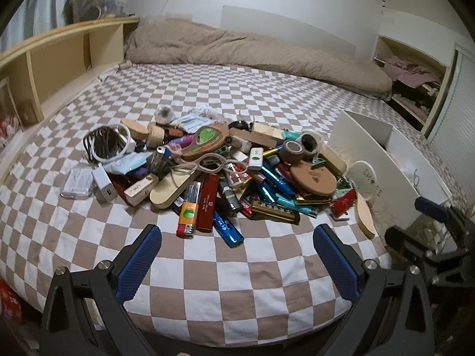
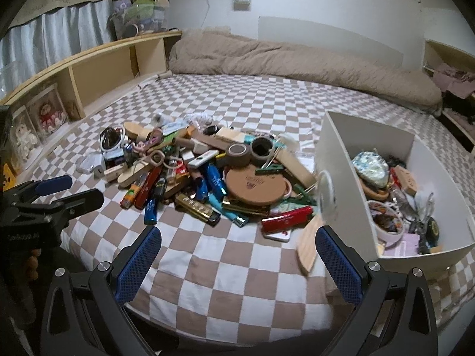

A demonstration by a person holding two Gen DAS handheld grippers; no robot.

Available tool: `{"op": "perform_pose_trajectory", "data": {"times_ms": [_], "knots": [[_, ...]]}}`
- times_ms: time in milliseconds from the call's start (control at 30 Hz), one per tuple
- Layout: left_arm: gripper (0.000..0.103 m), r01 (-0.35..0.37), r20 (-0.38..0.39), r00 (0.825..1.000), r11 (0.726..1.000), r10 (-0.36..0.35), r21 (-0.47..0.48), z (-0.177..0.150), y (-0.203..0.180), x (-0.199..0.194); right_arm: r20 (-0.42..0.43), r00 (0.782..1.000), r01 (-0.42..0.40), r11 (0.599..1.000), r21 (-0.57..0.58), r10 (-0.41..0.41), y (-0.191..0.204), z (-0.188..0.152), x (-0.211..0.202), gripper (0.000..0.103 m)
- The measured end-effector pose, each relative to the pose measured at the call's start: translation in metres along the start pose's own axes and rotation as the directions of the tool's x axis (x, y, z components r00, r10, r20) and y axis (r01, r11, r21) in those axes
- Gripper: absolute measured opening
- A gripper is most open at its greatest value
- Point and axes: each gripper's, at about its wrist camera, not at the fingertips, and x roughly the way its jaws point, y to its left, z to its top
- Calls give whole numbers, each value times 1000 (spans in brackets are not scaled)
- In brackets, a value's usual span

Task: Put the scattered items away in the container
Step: 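Move both tools toward the heap of items on the bed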

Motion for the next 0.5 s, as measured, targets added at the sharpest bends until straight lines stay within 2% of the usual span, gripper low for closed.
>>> {"op": "perform_pose_trajectory", "data": {"times_ms": [167,333,500], "knots": [[103,-8,-55,998,999,6,-36,-4,10,25,-45,999,-24,1000,11,25,6,-2,19,103],[103,15,-93,995,994,-25,-108,-9,27,44,-98,994,-36,999,21,38,10,-6,43,103],[102,-59,-95,995,985,44,-162,-8,44,57,-154,987,-50,998,34,55,12,-11,66,103]]}}
